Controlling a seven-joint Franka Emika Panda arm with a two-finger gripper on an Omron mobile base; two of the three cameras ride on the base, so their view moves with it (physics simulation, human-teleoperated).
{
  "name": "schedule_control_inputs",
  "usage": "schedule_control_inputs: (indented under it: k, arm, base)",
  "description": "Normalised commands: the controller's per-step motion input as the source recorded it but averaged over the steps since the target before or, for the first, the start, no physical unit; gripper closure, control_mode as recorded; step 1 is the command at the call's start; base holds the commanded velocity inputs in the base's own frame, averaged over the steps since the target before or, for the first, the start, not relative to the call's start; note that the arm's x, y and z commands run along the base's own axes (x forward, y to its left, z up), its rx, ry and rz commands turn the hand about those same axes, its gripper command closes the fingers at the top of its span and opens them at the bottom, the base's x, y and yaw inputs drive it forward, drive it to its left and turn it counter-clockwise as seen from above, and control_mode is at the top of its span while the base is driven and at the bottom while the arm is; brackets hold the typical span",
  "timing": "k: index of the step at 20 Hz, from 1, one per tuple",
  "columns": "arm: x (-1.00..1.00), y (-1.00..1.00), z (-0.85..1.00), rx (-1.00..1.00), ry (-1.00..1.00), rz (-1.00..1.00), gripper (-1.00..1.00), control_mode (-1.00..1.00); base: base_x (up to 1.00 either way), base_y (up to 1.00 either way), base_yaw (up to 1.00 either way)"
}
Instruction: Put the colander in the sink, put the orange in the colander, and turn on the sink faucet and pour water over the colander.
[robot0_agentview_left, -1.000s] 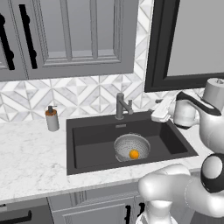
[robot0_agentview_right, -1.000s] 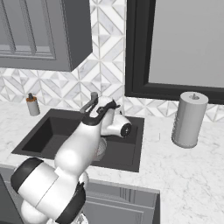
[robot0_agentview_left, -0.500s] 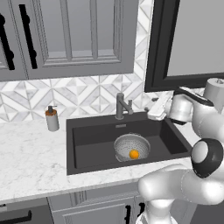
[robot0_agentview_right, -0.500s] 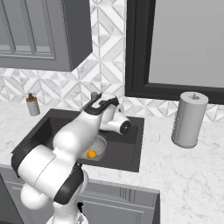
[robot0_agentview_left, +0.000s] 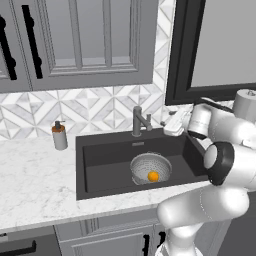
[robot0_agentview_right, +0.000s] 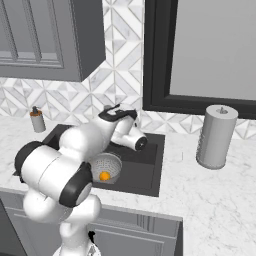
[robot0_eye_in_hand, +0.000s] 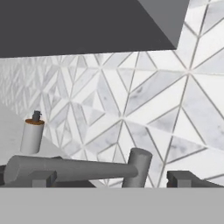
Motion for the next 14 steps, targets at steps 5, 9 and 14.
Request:
schedule_control_inputs:
  k: [5, 9, 14]
  arm:
    - [0.18, 0.0, -0.1, 0.03, 0.0, 0.0, -1.0, -1.0]
    - [0.13, 0.0, -0.12, 0.03, 0.0, 0.0, -1.0, -1.0]
    - [0.13, 0.0, -0.14, 0.0, 0.0, 0.0, -1.0, -1.0]
  base:
    - [0.0, 0.0, 0.0]
    - [0.0, 0.0, 0.0]
    - [0.0, 0.0, 0.0]
